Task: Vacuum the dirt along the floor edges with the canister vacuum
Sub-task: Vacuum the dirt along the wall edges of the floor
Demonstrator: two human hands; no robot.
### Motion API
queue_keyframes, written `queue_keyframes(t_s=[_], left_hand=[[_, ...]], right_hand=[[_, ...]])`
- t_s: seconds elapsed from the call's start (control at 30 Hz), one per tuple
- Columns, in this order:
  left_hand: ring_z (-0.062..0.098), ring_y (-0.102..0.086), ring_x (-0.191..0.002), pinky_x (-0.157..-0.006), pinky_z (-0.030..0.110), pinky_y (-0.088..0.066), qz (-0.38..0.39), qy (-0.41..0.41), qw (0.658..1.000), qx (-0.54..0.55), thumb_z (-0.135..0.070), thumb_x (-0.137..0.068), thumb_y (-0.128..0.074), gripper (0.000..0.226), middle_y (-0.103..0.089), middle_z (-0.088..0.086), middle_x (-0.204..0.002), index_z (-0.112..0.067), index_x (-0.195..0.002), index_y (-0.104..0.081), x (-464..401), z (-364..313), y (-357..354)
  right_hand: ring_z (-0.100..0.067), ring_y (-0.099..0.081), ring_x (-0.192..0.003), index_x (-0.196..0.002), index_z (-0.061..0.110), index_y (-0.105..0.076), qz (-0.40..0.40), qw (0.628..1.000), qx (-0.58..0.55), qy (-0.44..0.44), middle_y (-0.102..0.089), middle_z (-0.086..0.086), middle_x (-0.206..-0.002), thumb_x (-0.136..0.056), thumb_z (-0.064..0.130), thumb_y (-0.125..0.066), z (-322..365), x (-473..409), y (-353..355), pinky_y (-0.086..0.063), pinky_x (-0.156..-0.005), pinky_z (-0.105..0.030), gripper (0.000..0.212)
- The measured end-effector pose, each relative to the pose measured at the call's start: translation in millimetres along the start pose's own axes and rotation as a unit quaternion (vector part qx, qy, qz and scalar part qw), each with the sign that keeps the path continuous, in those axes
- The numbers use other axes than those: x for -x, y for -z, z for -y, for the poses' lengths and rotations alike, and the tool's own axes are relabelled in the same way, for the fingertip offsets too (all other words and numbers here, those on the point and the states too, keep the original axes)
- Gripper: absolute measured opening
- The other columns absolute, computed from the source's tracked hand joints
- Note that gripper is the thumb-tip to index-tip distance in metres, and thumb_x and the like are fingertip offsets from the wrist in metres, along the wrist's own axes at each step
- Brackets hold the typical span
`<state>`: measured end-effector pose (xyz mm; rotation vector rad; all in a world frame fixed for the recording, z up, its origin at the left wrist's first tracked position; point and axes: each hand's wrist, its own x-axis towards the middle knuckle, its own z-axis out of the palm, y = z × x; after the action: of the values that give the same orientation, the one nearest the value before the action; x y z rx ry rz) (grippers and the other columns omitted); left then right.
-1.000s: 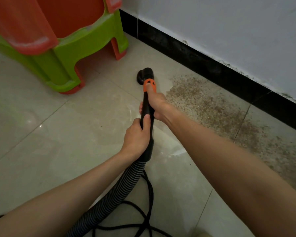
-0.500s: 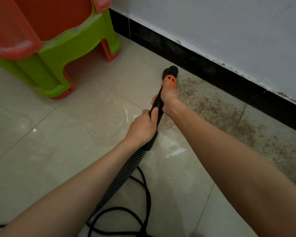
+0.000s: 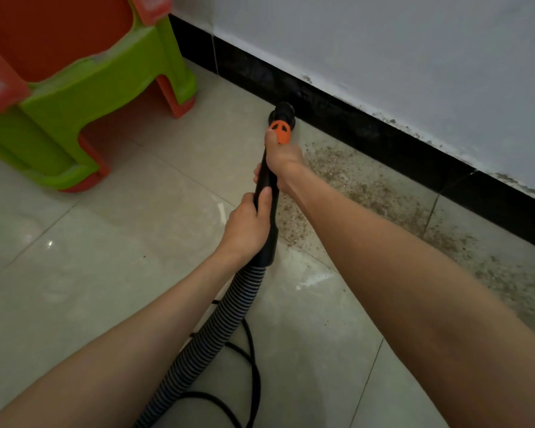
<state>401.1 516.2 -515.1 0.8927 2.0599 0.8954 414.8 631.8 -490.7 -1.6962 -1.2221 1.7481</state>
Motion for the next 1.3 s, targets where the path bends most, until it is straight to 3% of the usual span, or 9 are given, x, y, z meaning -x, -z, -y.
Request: queue_keyframes(t_s=[0.13,0.33,0.53,0.8,0.93,1.1,1.3], left_hand=[[0.004,-0.052,-0.067,-0.051,0.02,-0.036,0.018,-0.006,1.0,-0.007,-0.048,-0.1,-0.026,0.041,-0.053,-0.006,-0.077,-0.013,-0.103,-0.048,-7,0,-6],[0.009,-0.057,-0.071,-0.056,0.023,-0.041,0.069,-0.044,0.996,-0.02,-0.05,-0.099,-0.027,0.043,-0.057,-0.004,-0.08,-0.014,-0.106,-0.049,8,1,-22],[0.019,-0.059,-0.072,-0.062,0.032,-0.045,0.107,-0.079,0.989,-0.06,-0.048,-0.099,-0.027,0.045,-0.057,-0.001,-0.076,-0.01,-0.111,-0.049,30,-4,-41],[0.016,-0.057,-0.064,-0.054,0.027,-0.043,0.146,-0.133,0.974,-0.111,-0.046,-0.099,-0.029,0.034,-0.056,-0.002,-0.072,-0.016,-0.1,-0.045,41,-10,-54],[0.018,-0.06,-0.065,-0.057,0.031,-0.046,0.165,-0.153,0.965,-0.133,-0.048,-0.099,-0.03,0.034,-0.058,-0.002,-0.072,-0.018,-0.099,-0.044,42,-11,-60],[0.013,-0.058,-0.062,-0.053,0.025,-0.044,0.19,-0.173,0.954,-0.156,-0.049,-0.099,-0.029,0.038,-0.057,-0.003,-0.071,-0.016,-0.102,-0.047,39,-14,-62],[0.012,-0.056,-0.06,-0.052,0.027,-0.043,0.194,-0.181,0.949,-0.173,-0.05,-0.099,-0.029,0.038,-0.056,-0.004,-0.07,-0.017,-0.099,-0.047,32,-16,-54]], right_hand=[[-0.021,-0.055,-0.046,-0.102,0.003,-0.051,-0.016,1.0,-0.012,0.005,-0.056,-0.011,-0.06,-0.101,0.039,-0.048,-2,-5,6,-0.059,-0.065,-0.04,0.037],[-0.019,-0.054,-0.044,-0.077,0.01,-0.047,-0.067,0.997,-0.045,-0.006,-0.055,-0.009,-0.057,-0.101,0.041,-0.048,-20,5,38,-0.052,-0.049,-0.03,0.04],[-0.015,-0.053,-0.037,-0.078,0.011,-0.049,-0.116,0.989,-0.086,-0.022,-0.055,-0.006,-0.055,-0.1,0.043,-0.05,-41,20,72,-0.047,-0.042,-0.024,0.039],[-0.016,-0.055,-0.038,-0.077,0.01,-0.049,-0.153,0.977,-0.145,-0.042,-0.053,0.001,-0.035,-0.099,0.045,-0.05,-56,30,101,-0.054,-0.055,-0.034,0.041],[-0.012,-0.053,-0.031,-0.081,0.011,-0.048,-0.176,0.969,-0.17,-0.047,-0.054,0.001,-0.036,-0.099,0.046,-0.049,-63,35,112,-0.049,-0.041,-0.026,0.04],[-0.017,-0.055,-0.041,-0.08,0.012,-0.048,-0.211,0.959,-0.182,-0.055,-0.058,-0.006,-0.053,-0.099,0.047,-0.048,-66,39,121,-0.049,-0.048,-0.029,0.04],[-0.014,-0.052,-0.03,-0.077,0.008,-0.051,-0.224,0.951,-0.205,-0.065,-0.054,-0.001,-0.037,-0.1,0.047,-0.047,-62,36,118,-0.046,-0.04,-0.024,0.045]])
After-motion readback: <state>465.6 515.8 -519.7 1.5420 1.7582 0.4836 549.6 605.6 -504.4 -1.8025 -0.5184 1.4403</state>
